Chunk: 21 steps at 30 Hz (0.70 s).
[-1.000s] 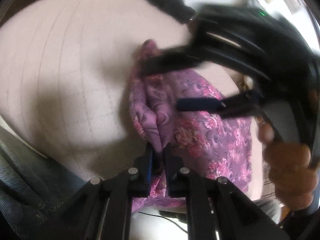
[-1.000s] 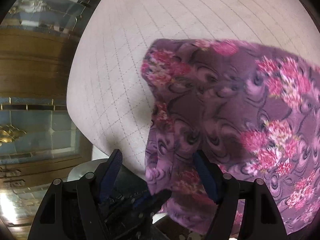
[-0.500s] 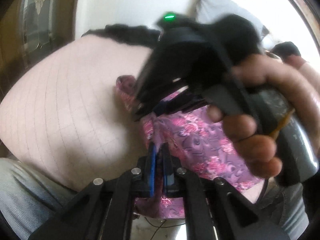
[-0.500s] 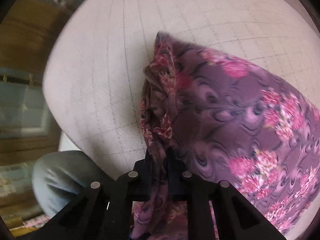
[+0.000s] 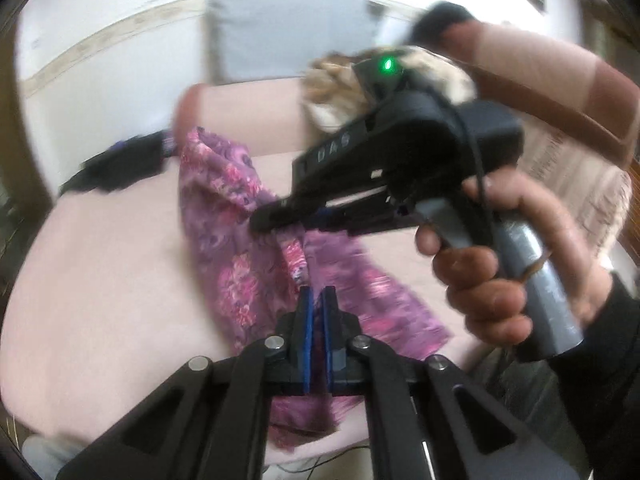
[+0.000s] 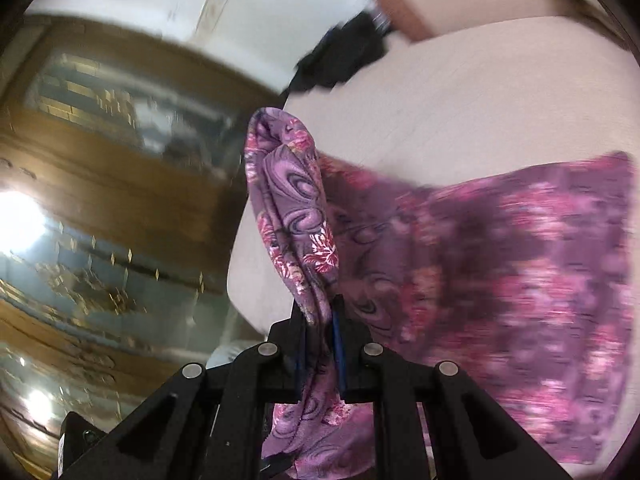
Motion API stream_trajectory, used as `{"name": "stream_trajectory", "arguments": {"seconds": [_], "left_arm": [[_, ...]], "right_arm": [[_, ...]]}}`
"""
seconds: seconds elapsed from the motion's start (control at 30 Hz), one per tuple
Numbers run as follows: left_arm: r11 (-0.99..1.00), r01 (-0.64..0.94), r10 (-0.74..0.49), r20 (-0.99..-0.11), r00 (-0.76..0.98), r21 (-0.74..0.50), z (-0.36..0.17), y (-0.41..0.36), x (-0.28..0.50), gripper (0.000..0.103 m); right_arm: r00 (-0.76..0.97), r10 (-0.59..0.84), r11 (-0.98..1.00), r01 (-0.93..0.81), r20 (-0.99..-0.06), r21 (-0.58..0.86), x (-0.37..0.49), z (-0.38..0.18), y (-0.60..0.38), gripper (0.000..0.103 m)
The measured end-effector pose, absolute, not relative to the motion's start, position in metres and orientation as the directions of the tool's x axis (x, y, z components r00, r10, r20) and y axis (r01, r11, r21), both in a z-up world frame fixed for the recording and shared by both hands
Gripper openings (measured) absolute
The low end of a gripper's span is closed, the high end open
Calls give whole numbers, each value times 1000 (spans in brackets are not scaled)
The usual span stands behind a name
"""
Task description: Fold small clothes
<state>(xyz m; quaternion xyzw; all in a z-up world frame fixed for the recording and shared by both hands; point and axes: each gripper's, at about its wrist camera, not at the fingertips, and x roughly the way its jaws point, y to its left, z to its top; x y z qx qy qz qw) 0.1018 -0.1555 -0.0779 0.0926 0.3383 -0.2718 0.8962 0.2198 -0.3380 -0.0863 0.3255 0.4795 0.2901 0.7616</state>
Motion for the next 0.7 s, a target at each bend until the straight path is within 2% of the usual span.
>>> {"name": "stream_trajectory", "arguments": {"seconds": [0.13, 0.27, 0.43, 0.57, 0.7], "left_arm": [[787, 616, -456, -711, 535, -41, -105, -214, 119, 4], [784, 614, -459, -751, 474, -92, -134, -246, 130, 4], [795, 568, -495, -768, 406, -212, -145, -236, 150, 4], [750, 554, -591, -741, 319, -361, -148, -223, 152, 4], [762, 554, -571, -751, 331, -335, -148, -226, 148, 5]], "right_arm": [[445, 752, 549, -17, -486, 835, 202, -128, -412, 12], [454, 719, 567, 56, -527, 821, 202, -159, -447, 11], [432, 732, 536, 111, -527, 837, 207, -190, -462, 11], [423, 719, 557, 124, -551, 821, 219, -194, -471, 11], [432, 669, 599, 170, -605, 783, 222, -196, -482, 9]]}}
